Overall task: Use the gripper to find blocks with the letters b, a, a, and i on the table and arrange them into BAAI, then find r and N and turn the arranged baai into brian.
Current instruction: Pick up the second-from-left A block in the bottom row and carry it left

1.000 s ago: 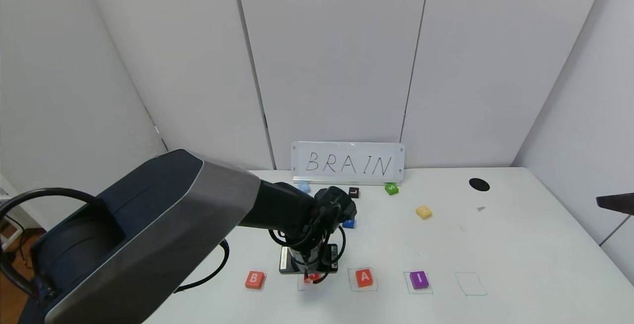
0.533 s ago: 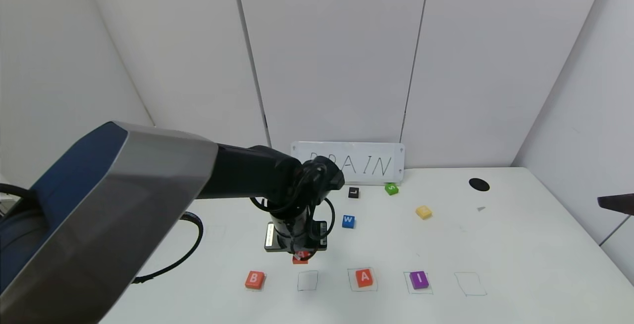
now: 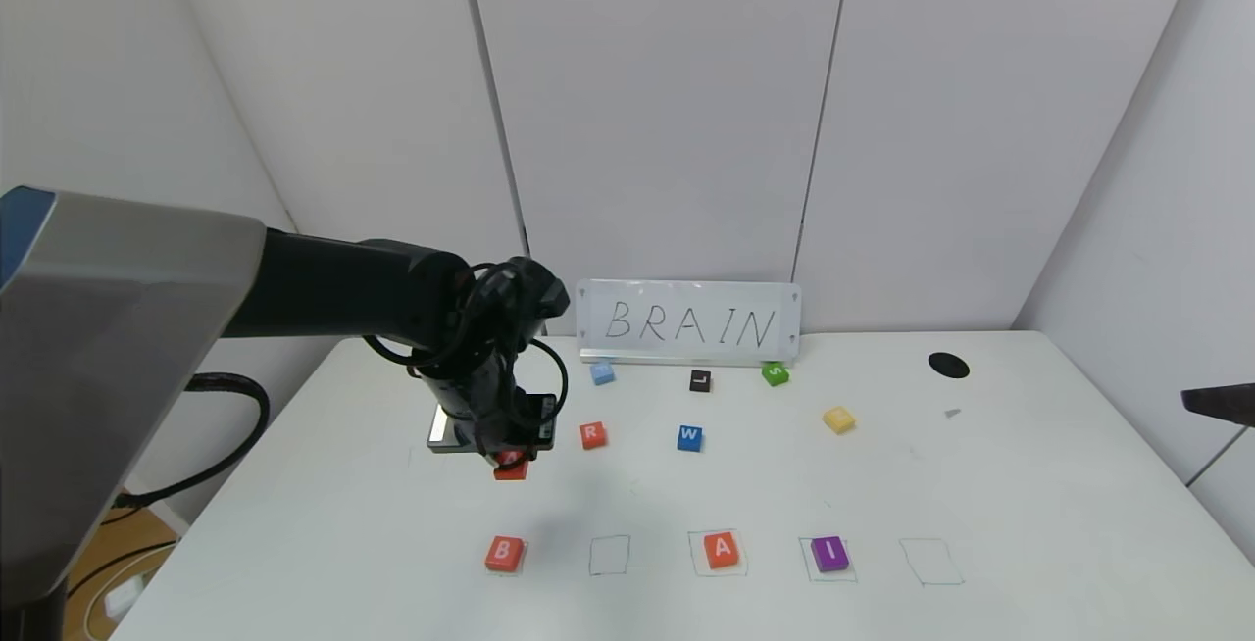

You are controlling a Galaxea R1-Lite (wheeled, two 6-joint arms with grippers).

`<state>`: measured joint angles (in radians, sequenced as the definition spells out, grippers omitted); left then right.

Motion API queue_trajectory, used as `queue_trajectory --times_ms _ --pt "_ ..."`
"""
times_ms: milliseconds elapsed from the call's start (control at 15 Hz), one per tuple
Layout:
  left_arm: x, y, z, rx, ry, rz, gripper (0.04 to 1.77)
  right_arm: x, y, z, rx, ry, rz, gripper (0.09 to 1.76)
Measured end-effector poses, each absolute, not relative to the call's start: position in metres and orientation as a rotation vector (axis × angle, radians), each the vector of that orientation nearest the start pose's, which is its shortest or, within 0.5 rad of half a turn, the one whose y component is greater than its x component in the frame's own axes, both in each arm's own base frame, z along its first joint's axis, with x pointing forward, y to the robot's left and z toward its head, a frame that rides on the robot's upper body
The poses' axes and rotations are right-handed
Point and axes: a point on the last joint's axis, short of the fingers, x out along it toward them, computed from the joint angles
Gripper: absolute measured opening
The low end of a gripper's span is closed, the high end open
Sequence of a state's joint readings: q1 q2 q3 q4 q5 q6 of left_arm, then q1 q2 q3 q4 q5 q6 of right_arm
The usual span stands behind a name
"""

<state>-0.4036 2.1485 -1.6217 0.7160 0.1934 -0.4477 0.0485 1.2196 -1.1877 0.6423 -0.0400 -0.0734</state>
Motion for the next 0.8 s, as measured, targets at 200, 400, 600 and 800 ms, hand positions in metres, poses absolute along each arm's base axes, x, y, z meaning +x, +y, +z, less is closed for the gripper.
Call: queue_trajectory --times_ms 200,400,600,800 --pt "0.366 -0.113 0.136 -0.044 1.187 0.118 0.51 0.154 0.007 0.287 -0.102 0.675 0.037 1.71" --pt "0.377 -0.078 0.137 -0.056 1.183 0.129 0.51 0.153 0.007 0.287 -0.108 0.673 0.039 1.71" --pt "0.387 -0.045 0.132 -0.051 1.180 0.124 0.51 0.152 0.007 0.288 -0.108 0.670 0.039 1.71" --pt "0.395 -0.022 0.122 -0.016 1.198 0.123 0.51 0.152 0.007 0.288 -0.108 0.669 0.040 1.71"
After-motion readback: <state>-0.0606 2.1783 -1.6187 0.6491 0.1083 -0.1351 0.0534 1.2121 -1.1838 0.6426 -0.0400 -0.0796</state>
